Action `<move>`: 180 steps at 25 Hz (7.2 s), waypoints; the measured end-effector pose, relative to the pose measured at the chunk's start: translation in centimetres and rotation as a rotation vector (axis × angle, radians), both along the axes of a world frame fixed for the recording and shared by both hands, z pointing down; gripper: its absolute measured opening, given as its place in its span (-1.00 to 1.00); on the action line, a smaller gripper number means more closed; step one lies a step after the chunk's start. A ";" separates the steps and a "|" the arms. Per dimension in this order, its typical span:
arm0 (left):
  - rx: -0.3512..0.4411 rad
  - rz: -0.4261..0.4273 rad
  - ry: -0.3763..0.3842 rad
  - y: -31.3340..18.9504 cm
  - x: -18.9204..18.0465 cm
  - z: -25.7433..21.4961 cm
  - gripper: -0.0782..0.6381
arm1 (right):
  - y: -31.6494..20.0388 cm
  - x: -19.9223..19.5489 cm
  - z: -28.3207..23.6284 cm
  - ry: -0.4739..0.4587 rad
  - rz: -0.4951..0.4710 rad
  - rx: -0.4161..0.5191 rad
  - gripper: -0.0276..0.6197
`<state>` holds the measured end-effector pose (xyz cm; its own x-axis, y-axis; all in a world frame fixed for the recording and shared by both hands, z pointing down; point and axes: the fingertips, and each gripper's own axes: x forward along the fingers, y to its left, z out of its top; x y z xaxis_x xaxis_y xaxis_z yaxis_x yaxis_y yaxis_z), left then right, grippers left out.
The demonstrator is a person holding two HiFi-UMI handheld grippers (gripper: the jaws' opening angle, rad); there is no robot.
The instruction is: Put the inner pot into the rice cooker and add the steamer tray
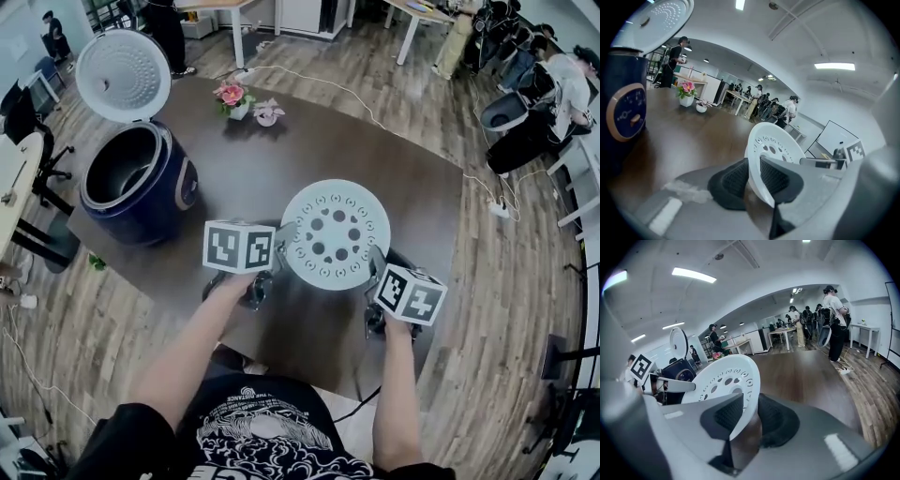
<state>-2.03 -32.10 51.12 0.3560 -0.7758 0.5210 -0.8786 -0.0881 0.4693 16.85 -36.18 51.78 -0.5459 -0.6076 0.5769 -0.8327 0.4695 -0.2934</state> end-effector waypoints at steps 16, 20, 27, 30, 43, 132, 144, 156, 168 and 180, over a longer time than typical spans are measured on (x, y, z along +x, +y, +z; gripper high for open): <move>0.129 -0.214 -0.032 3.0 -12.3 -6.7 -0.54 | -1.4 -13.9 -7.4 -0.043 -0.235 0.123 -0.63; 0.156 -0.260 -0.041 4.1 -15.5 -8.5 -0.54 | -1.0 -17.8 -9.3 -0.065 -0.279 0.149 -0.64; 0.196 -0.339 -0.068 6.4 -20.5 -11.5 -0.54 | 0.0 -23.2 -12.1 -0.126 -0.352 0.166 -0.64; 0.229 -0.359 -0.072 7.2 -22.2 -12.7 -0.54 | 0.4 -25.4 -13.2 -0.149 -0.381 0.178 -0.64; 0.278 -0.494 -0.114 12.4 -31.2 -16.7 -0.54 | 3.9 -35.6 -17.6 -0.192 -0.517 0.192 -0.66; 0.145 -0.540 -0.327 15.4 -46.5 -11.3 -0.41 | 6.5 -49.9 -11.8 0.050 -0.534 0.239 -0.50; 0.253 -0.498 -0.374 14.4 -40.8 -15.1 -0.41 | 6.2 -43.6 -14.2 -0.047 -0.449 0.285 -0.59; 0.331 -0.255 -0.344 7.5 -29.2 -16.9 -0.44 | 3.9 -29.1 -17.4 -0.056 -0.218 0.390 -0.77; 0.382 0.019 -0.323 2.3 -16.3 -15.8 -0.60 | 3.7 -15.0 -17.9 0.019 0.023 0.453 -0.91; 0.406 0.086 -0.312 1.1 -12.0 -15.1 -0.77 | 4.4 -10.5 -17.8 0.085 0.085 0.495 -0.91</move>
